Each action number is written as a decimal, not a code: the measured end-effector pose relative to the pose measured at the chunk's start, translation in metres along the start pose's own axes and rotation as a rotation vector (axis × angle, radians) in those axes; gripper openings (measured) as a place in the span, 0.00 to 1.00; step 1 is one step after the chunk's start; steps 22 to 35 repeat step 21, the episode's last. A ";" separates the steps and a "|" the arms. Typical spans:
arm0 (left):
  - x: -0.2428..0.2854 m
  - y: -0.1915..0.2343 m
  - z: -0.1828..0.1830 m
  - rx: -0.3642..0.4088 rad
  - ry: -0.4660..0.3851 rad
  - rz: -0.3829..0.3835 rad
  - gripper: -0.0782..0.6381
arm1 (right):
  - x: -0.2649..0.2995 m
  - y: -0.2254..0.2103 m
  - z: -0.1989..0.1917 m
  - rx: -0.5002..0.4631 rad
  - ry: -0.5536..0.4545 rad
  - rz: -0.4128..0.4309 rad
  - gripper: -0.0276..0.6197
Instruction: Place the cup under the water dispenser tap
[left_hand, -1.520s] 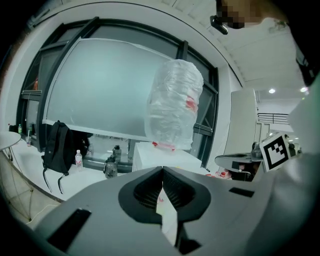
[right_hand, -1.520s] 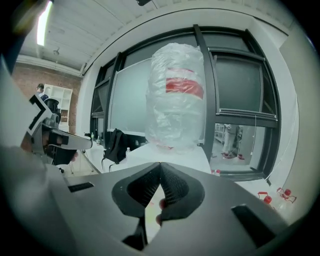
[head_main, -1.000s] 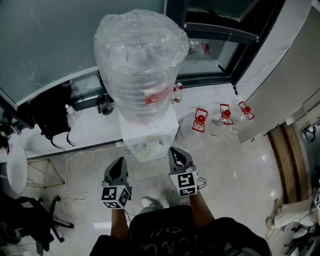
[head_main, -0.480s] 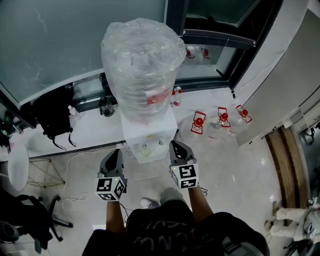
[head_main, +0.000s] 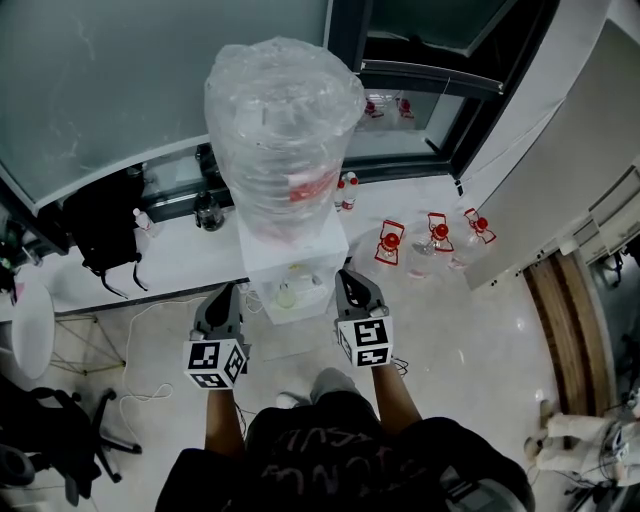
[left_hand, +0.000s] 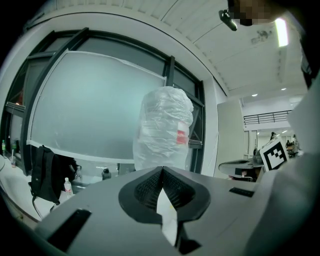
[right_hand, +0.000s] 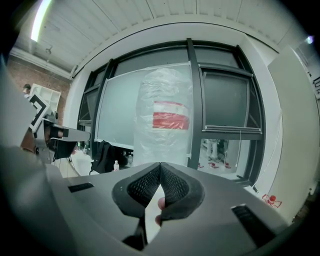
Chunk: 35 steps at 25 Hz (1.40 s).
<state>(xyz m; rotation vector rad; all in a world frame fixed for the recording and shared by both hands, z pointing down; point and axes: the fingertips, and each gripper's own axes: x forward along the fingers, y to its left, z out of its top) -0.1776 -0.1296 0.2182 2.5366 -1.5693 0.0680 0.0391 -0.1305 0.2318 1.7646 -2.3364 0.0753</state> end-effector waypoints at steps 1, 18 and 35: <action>-0.001 -0.001 0.003 0.007 -0.005 -0.004 0.13 | -0.001 0.000 0.002 -0.001 -0.003 -0.002 0.06; -0.016 -0.008 0.013 0.061 -0.029 0.002 0.13 | -0.014 0.005 0.011 0.005 -0.044 0.019 0.06; -0.017 -0.011 0.013 0.072 -0.027 -0.004 0.13 | -0.016 0.003 0.010 -0.001 -0.039 0.015 0.06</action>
